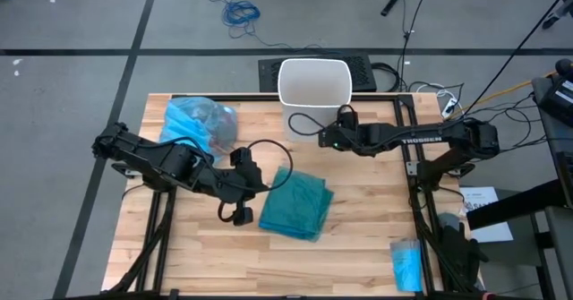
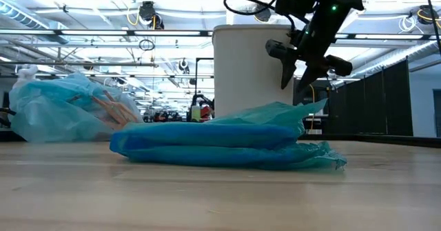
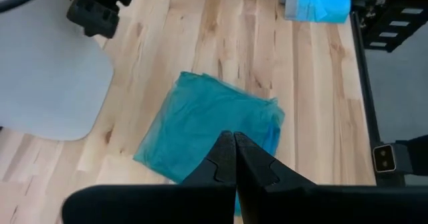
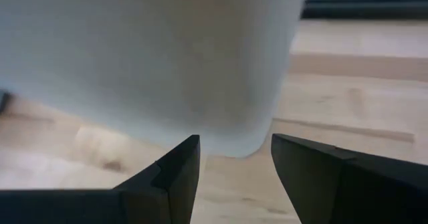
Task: Place trash/remove bag and relplace
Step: Insert the new blue trash bag into the white trash bin
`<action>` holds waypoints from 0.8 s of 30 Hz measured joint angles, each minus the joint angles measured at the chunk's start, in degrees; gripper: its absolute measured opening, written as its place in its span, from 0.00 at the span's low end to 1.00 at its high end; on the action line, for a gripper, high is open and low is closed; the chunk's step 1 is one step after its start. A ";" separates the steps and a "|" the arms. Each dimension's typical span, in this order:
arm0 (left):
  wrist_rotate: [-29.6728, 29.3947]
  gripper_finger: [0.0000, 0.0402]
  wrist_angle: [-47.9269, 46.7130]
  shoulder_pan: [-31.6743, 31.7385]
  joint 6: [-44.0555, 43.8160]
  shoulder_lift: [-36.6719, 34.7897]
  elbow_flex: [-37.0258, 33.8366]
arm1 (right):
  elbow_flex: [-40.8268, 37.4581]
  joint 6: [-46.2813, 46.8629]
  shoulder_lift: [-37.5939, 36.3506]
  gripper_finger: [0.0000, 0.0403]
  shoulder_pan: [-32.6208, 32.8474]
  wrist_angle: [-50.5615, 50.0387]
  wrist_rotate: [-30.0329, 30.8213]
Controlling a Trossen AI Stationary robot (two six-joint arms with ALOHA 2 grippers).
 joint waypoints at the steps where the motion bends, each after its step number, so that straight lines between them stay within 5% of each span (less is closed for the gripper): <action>1: -0.04 0.00 -0.54 0.00 -0.10 0.00 0.00 | 0.00 -0.72 -0.14 0.44 0.49 -0.03 -1.27; 9: 0.16 0.00 -4.90 -0.19 -3.16 0.00 0.00 | 0.00 1.60 -1.28 0.44 15.88 -0.12 -4.40; 14: 1.38 0.00 -4.98 -1.18 -3.13 0.00 0.00 | -4.36 14.40 -1.32 0.44 29.55 4.65 -1.53; 19: 1.41 0.00 -4.66 -1.17 -3.02 0.02 0.00 | -14.13 32.38 -1.30 0.44 39.24 18.51 2.57; 24: 1.44 0.00 -2.35 -0.12 -1.14 0.02 0.00 | -21.96 35.43 -1.24 0.44 40.79 35.39 2.81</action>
